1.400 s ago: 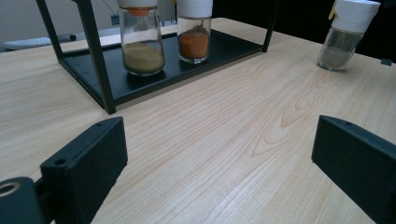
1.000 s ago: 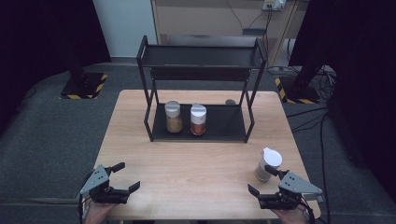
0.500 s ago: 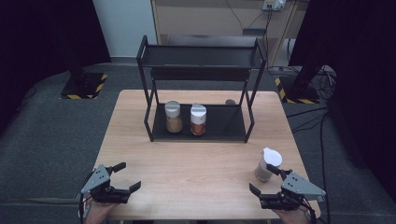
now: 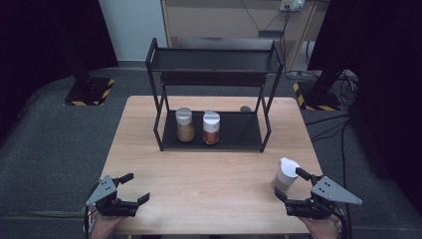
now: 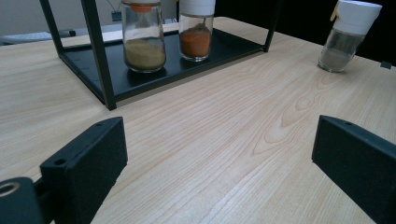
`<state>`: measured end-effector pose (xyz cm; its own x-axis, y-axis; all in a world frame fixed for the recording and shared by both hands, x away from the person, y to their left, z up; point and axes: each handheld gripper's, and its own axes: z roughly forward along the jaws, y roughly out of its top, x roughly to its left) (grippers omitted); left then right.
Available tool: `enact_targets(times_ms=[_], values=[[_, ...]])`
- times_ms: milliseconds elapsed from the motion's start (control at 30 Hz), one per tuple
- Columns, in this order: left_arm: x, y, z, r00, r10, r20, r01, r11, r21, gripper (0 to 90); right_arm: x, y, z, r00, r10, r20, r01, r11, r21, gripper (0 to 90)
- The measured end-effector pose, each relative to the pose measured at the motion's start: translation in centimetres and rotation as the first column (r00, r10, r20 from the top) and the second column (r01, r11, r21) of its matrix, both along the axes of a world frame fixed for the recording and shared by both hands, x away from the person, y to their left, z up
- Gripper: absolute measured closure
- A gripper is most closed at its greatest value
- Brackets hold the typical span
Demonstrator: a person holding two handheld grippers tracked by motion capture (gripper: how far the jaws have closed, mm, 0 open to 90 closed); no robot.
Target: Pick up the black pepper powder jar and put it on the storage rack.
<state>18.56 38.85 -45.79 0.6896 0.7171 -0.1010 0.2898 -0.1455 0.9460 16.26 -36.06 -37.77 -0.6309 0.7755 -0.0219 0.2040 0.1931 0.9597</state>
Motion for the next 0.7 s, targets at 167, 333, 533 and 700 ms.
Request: enact_targets(times_ms=[167, 333, 533, 700], values=[[0.0, 0.0, 0.0, 1.0, 0.0, 0.0, 0.0, 1.0, 0.0, 2.3, 0.2, -0.2, 0.8, 0.9997, -0.024, 0.003, 0.024, 0.9996, -0.013, 6.0], [0.0, 0.0, 0.0, 1.0, 0.002, -0.001, -0.002, 1.0, -0.002, 2.3, 0.6, -0.3, 1.7, 0.9989, -0.045, -0.008, 0.045, 0.9987, -0.025, 5.9], [0.0, 0.0, 0.0, 1.0, 0.001, -0.001, -0.001, 1.0, 0.0, 2.3, 0.8, -0.7, 2.1, 0.998, -0.063, -0.004, 0.063, 0.9975, -0.032, 6.0], [0.0, 0.0, 0.1, 1.0, 0.0, -0.003, 0.0, 1.0, 0.003, 2.3, 1.1, -0.9, 2.4, 0.9975, -0.07, -0.01, 0.069, 0.9967, -0.042, 5.9]])
